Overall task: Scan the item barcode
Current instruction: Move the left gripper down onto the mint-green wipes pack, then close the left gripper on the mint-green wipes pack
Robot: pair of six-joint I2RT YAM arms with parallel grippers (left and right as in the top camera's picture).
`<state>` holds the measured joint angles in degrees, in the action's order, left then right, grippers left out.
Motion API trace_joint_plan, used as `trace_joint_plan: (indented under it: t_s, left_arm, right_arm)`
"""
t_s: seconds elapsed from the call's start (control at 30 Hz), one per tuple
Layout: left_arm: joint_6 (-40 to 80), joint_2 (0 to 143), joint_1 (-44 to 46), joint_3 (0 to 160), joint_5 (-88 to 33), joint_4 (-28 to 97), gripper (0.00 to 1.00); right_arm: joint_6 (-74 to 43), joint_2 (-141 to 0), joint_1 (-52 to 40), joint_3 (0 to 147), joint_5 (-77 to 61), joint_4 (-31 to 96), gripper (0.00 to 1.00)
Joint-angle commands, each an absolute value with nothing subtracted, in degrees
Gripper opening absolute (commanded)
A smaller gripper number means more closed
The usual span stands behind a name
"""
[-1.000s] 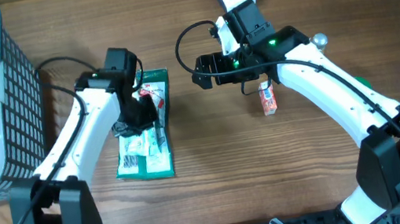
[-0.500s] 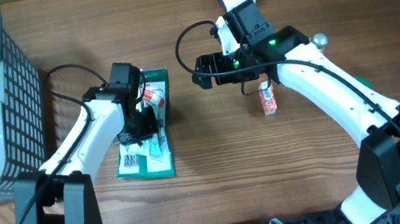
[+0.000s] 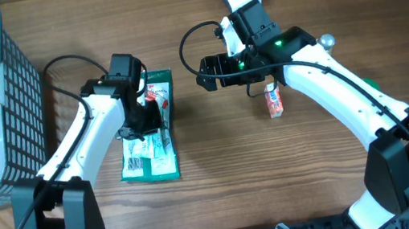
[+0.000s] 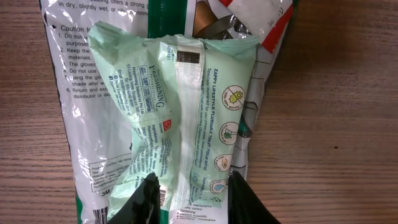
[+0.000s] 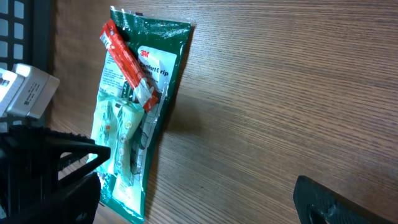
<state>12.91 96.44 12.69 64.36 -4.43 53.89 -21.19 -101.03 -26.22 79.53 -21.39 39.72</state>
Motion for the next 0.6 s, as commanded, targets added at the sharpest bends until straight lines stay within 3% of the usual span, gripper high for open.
trace_joint_plan:
  t_s: [0.0, 0.27, 0.33, 0.57]
  left_arm:
    - [12.40, 97.89, 12.53, 64.73, -5.32, 53.34, 0.23]
    - [12.64, 105.27, 12.51, 64.73, -2.63, 51.31, 0.22]
    - [12.86, 108.51, 12.51, 64.73, -1.91, 50.06, 0.28]
    - [12.84, 110.19, 12.51, 65.82, -2.11, 53.30, 0.32]
  right_arm:
    - [-21.41, -101.84, -26.35, 79.09, -20.93, 39.55, 0.99]
    - [-21.41, -101.84, -26.35, 79.09, -20.58, 39.55, 1.00]
    - [-21.41, -101.84, -26.35, 79.09, -20.58, 39.55, 0.99]
    - [-21.43, -101.84, -26.35, 79.09, -20.58, 39.55, 1.00]
